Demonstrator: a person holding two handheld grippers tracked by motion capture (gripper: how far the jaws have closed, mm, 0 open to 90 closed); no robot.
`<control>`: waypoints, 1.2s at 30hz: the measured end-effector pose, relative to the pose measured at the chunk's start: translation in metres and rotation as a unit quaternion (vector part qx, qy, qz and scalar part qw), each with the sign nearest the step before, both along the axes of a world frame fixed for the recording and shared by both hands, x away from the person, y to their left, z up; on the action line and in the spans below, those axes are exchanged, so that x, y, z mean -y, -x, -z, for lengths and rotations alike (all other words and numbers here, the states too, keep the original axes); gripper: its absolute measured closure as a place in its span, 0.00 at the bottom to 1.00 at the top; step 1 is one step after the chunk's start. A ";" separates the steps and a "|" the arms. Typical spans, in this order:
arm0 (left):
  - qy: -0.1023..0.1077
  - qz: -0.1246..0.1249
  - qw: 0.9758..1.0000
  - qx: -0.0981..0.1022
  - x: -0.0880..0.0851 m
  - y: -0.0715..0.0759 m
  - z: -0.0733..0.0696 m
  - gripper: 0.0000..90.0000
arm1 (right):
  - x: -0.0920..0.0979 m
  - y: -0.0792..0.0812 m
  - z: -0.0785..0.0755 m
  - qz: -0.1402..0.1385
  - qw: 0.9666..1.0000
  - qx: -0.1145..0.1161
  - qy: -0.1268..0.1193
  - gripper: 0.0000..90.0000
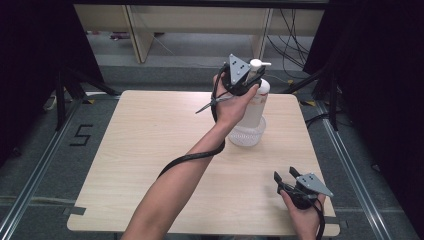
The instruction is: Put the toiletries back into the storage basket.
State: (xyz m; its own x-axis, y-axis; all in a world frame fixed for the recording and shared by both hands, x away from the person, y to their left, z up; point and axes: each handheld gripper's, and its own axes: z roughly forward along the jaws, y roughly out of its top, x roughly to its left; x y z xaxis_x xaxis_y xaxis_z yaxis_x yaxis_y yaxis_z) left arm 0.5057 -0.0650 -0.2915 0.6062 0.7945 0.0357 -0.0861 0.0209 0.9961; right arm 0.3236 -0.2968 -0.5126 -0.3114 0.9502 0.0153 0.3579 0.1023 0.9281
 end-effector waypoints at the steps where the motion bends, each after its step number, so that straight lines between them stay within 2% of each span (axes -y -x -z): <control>1: 0.001 0.000 1.000 0.000 0.000 0.000 0.000 0.65 | 0.001 0.000 0.000 -0.001 1.000 0.001 0.003 0.42; 2: 0.000 0.001 1.000 0.000 0.000 -0.001 0.000 0.66 | 0.000 0.000 0.000 0.000 1.000 -0.001 -0.004 0.42; 6: -0.001 0.000 1.000 -0.001 0.001 -0.002 0.000 0.65 | 0.001 -0.001 0.000 0.000 1.000 0.004 0.005 0.42; 7: -0.002 -0.001 1.000 0.000 0.002 -0.002 0.000 0.65 | 0.000 0.000 0.000 0.000 1.000 -0.001 -0.002 0.42; 9: -0.004 0.000 1.000 0.000 0.002 -0.003 0.000 0.65 | 0.000 0.000 0.000 -0.001 1.000 0.001 -0.004 0.42; 10: 0.000 0.004 1.000 -0.004 0.003 -0.003 0.001 0.65 | 0.001 -0.001 0.000 -0.002 1.000 0.005 0.005 0.42; 11: -0.003 0.001 1.000 -0.002 0.002 -0.003 0.001 0.65 | 0.000 0.000 0.000 -0.002 1.000 0.001 -0.002 0.42; 16: -0.003 0.001 1.000 -0.004 0.002 -0.006 0.004 0.65 | 0.001 0.000 0.000 -0.001 1.000 0.002 0.007 0.42; 19: -0.006 0.000 1.000 -0.005 0.003 -0.007 0.005 0.65 | 0.000 0.000 0.000 0.001 1.000 -0.002 -0.002 0.42; 25: -0.010 0.000 1.000 -0.009 0.004 -0.008 0.010 0.65 | 0.001 0.000 0.000 0.000 1.000 0.005 0.007 0.42; 26: -0.011 0.000 1.000 -0.010 0.004 -0.008 0.011 0.65 | 0.000 0.000 0.000 -0.005 1.000 -0.002 -0.006 0.42; 33: -0.017 -0.003 1.000 -0.019 0.005 -0.011 0.020 0.65 | 0.001 0.000 0.000 -0.003 1.000 0.000 -0.002 0.42; 36: -0.018 -0.003 1.000 -0.024 0.005 -0.012 0.024 0.65 | 0.000 0.001 0.000 -0.006 1.000 -0.005 -0.009 0.42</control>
